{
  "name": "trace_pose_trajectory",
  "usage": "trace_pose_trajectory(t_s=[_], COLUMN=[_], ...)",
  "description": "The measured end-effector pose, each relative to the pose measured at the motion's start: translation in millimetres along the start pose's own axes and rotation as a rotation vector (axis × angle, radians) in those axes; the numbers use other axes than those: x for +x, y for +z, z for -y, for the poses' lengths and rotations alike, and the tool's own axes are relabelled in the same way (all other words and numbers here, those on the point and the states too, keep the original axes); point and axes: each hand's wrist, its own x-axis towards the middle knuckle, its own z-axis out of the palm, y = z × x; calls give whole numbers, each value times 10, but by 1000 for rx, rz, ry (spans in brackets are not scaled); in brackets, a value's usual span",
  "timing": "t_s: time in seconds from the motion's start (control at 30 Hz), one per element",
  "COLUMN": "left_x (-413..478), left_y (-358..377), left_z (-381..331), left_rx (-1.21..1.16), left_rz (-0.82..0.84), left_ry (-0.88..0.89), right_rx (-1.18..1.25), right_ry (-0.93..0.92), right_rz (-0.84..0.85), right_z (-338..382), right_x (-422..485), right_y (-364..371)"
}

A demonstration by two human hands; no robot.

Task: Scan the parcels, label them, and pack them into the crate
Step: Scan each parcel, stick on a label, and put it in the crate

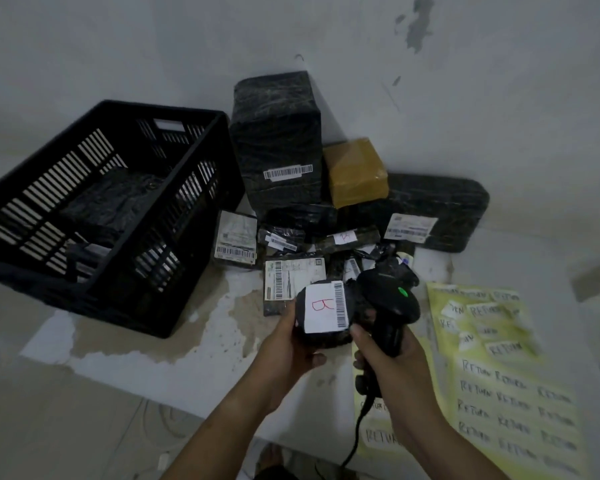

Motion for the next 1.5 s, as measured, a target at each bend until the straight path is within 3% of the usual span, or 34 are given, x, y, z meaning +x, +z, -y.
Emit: trace_pose_trajectory(t_s=[0.27, 0.5, 0.67, 0.97, 1.5], left_x=[-30, 74, 180, 461, 684], left_y=[-108, -329, -357, -587, -721], left_z=[-119, -194, -291, -373, -345], left_rx=[182, 35, 196, 234, 317], left_rz=[-77, -150, -261, -250, -244], left_ry=[47, 62, 129, 104, 117], right_rx=[-72, -268, -334, -443, -474], right_ry=[-48, -72, -75, -140, -211], right_rz=[24, 32, 100, 208, 154], right_z=[170, 225, 293, 269, 378], right_x=[90, 41, -173, -350, -479], right_y=[-80, -70, -64, 282, 460])
